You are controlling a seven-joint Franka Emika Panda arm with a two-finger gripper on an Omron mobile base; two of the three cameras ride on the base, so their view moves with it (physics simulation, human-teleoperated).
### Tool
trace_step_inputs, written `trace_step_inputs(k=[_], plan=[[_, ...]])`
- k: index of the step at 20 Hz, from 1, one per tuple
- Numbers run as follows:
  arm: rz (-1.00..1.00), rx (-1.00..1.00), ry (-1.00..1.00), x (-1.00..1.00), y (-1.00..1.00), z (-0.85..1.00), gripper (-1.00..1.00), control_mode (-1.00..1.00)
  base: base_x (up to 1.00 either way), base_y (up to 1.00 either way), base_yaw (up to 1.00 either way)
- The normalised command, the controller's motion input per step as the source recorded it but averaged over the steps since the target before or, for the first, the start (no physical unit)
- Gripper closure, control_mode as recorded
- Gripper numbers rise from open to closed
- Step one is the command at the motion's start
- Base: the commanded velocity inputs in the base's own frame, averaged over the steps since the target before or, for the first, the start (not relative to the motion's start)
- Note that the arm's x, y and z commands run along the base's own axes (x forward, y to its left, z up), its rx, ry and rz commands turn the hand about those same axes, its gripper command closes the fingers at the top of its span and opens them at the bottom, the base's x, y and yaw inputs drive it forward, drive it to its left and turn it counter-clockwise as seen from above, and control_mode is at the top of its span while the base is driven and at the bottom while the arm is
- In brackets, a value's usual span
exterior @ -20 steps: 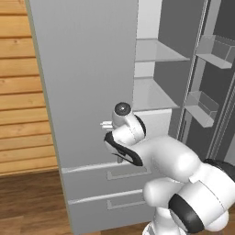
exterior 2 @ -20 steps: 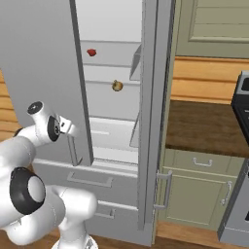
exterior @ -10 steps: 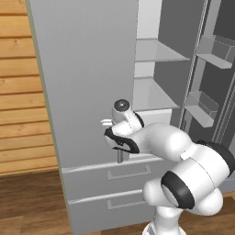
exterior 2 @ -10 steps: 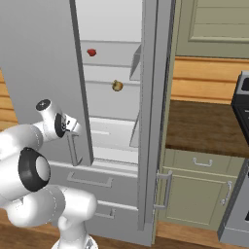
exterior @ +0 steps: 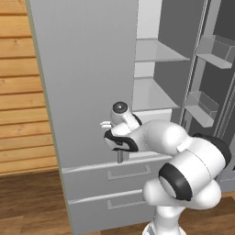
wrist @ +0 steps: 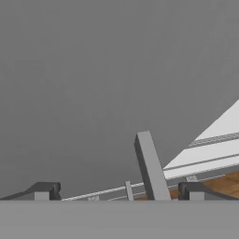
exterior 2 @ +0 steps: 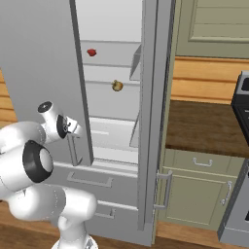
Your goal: Take the strawberry from the fridge and place it on top of the pancake, located on the dining counter.
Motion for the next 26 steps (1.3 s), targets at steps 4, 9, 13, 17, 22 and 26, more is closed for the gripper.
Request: trace_step_inputs(k=[4,9,13,17,22,26], plan=[[0.0,0.0,-0.01,0.0,0.0,-0.04,-1.0,-1.0,0.0,0.0,0.0],[-0.02,0.0,0.0,-0.19,0.02,0.0,1.0,-1.0,0.0,0.0,0.0],[-0.11,0.0,0.0,-0.56,0.06,0.0,1.0,-1.0,0.0,0.0,0.0],[-0.14,0.0,0.0,-0.59,0.17,0.0,1.0,-1.0,0.0,0.0,0.0],[-0.14,-0.04,0.0,-0.54,0.35,0.0,1.0,-1.0,0.0,0.0,0.0],[-0.11,-0.06,0.03,-0.39,0.75,-0.04,1.0,-1.0,0.0,0.0,0.0]])
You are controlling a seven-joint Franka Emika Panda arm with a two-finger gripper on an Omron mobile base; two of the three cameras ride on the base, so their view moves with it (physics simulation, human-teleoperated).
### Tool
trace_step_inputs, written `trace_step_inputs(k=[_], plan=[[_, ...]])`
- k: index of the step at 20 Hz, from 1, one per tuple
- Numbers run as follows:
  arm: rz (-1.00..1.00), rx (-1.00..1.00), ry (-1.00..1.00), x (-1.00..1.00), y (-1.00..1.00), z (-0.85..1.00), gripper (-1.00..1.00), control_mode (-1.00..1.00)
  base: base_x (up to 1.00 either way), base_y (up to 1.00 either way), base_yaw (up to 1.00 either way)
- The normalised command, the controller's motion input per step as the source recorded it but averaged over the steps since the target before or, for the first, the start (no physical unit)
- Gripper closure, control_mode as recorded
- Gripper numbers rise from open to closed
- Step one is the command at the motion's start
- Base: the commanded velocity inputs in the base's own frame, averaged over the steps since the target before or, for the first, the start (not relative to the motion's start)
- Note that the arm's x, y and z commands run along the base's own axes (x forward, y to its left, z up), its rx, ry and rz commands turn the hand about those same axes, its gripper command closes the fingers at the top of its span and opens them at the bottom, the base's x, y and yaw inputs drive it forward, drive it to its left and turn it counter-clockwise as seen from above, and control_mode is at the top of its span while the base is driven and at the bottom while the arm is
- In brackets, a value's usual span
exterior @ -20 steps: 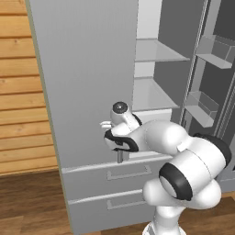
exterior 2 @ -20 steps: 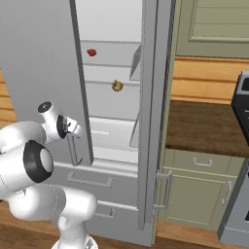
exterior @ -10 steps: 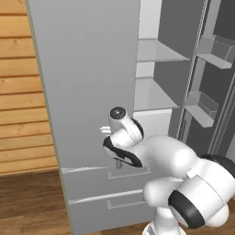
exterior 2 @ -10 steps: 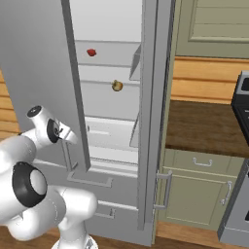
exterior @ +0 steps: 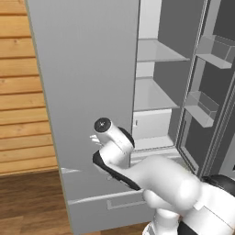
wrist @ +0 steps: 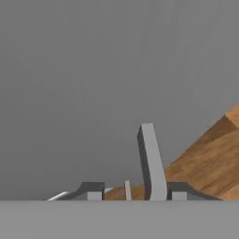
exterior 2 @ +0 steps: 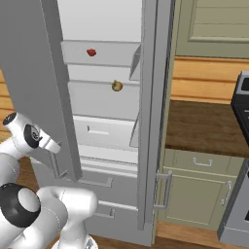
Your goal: Take the strawberry from the fridge and place it on top of the pancake, located on the dining counter.
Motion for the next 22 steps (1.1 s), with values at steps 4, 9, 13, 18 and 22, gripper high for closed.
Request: trace_step_inputs(k=[4,9,13,18,22], plan=[[-0.06,-0.05,0.02,-0.32,0.94,-0.06,1.0,-1.0,0.0,0.0,0.0],[-0.06,-0.04,0.0,-0.27,0.87,-0.07,1.0,-1.0,0.0,0.0,0.0],[-0.06,-0.06,0.0,-0.31,0.92,-0.06,-1.0,-1.0,0.0,0.0,0.0],[-0.04,-0.08,0.0,-0.03,0.43,0.12,-1.0,-1.0,0.0,0.0,0.0],[0.0,-0.06,-0.02,-0.18,0.42,0.86,-1.0,-1.0,0.0,0.0,0.0]])
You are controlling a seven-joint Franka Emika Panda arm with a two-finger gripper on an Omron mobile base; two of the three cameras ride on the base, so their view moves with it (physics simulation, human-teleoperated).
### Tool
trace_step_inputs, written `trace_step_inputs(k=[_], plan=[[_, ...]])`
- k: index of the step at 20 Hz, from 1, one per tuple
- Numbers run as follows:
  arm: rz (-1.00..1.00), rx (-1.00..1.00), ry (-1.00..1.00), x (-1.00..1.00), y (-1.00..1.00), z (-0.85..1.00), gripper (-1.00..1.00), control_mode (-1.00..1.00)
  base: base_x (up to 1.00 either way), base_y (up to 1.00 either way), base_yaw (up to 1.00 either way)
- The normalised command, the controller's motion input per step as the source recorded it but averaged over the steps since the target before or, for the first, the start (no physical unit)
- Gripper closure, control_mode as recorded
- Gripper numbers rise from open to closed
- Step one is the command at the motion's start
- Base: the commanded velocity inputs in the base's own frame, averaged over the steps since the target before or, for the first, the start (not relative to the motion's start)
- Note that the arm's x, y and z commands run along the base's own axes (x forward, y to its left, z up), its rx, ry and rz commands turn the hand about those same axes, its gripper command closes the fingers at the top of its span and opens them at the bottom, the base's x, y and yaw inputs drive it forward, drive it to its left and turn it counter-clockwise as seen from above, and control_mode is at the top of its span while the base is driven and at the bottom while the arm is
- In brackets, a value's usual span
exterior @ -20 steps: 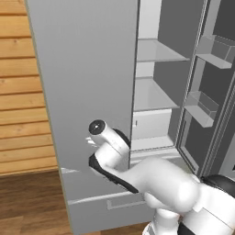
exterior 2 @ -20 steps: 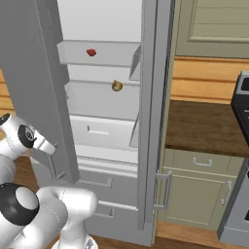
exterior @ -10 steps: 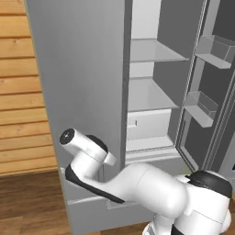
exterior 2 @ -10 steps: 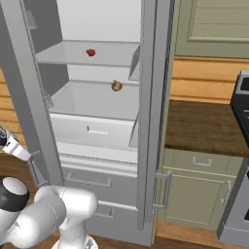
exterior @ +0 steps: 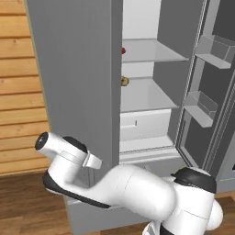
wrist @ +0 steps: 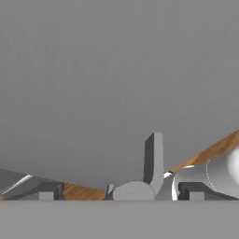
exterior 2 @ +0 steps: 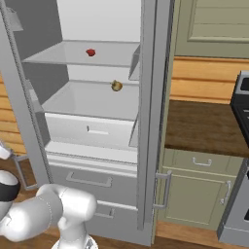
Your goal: Take the strawberry from the fridge and place it on top of the pancake, located on the dining counter.
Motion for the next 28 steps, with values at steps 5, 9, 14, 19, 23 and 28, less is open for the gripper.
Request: trace_step_inputs(k=[5,9,14,19,23,28], plan=[[0.0,0.0,-0.04,-0.25,0.11,0.8,-1.0,-1.0,0.0,0.0,0.0],[0.09,0.11,0.0,-0.91,-0.03,0.1,-1.0,-1.0,0.0,0.0,0.0],[0.18,0.23,0.05,-0.52,-0.42,0.54,-1.0,-1.0,0.0,0.0,0.0],[0.03,0.48,-0.02,-0.3,-1.0,0.65,-1.0,-1.0,0.0,0.0,0.0],[0.16,0.45,-0.08,-0.39,-0.86,0.59,-1.0,-1.0,0.0,0.0,0.0],[0.11,0.86,0.0,0.04,-0.97,0.1,-1.0,-1.0,0.0,0.0,0.0]])
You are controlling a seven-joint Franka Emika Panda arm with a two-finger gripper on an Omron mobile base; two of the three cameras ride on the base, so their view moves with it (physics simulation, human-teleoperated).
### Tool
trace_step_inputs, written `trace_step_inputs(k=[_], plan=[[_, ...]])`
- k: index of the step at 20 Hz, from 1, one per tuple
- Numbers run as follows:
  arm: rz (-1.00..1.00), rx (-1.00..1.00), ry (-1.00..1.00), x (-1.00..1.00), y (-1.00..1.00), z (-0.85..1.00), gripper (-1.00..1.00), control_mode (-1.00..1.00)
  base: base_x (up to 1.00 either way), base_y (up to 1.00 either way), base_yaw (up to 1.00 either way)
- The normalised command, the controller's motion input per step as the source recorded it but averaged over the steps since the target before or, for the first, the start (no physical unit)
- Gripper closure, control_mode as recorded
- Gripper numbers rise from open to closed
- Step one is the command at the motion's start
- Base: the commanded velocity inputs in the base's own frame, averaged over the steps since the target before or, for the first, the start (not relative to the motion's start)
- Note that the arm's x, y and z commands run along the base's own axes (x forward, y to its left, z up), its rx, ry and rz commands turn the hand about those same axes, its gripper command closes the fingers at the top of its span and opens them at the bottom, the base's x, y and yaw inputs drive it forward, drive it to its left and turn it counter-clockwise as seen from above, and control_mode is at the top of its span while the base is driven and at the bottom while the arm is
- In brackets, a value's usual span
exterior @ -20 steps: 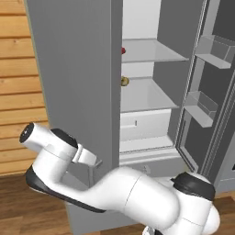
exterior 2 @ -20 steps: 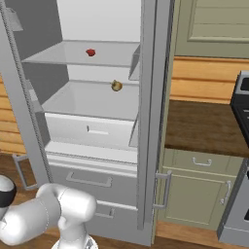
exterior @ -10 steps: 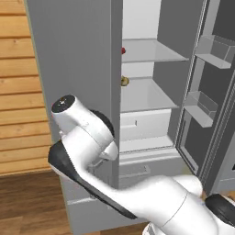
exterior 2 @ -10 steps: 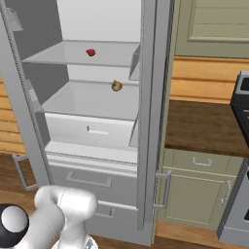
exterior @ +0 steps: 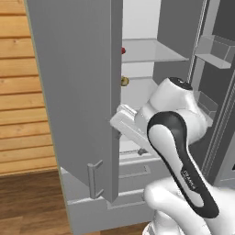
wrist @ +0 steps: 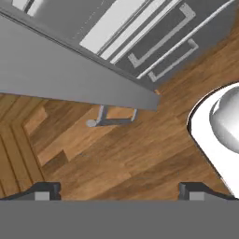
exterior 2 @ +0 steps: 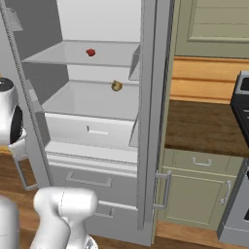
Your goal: Take the strawberry from the fridge and place it on top of the pancake, located on the dining counter.
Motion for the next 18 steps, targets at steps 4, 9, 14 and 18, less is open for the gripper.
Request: trace_step_inputs(k=[4,9,14,18], plan=[[0.08,0.95,0.0,0.51,-0.8,0.0,-1.0,-1.0,0.0,0.0,0.0],[0.18,0.41,-0.17,0.79,-0.15,0.09,-1.0,-1.0,0.0,0.0,0.0],[0.03,0.28,-0.19,0.99,-0.34,0.16,-1.0,-1.0,0.0,0.0,0.0],[0.02,0.24,-0.14,0.91,0.09,0.29,-1.0,-1.0,0.0,0.0,0.0]])
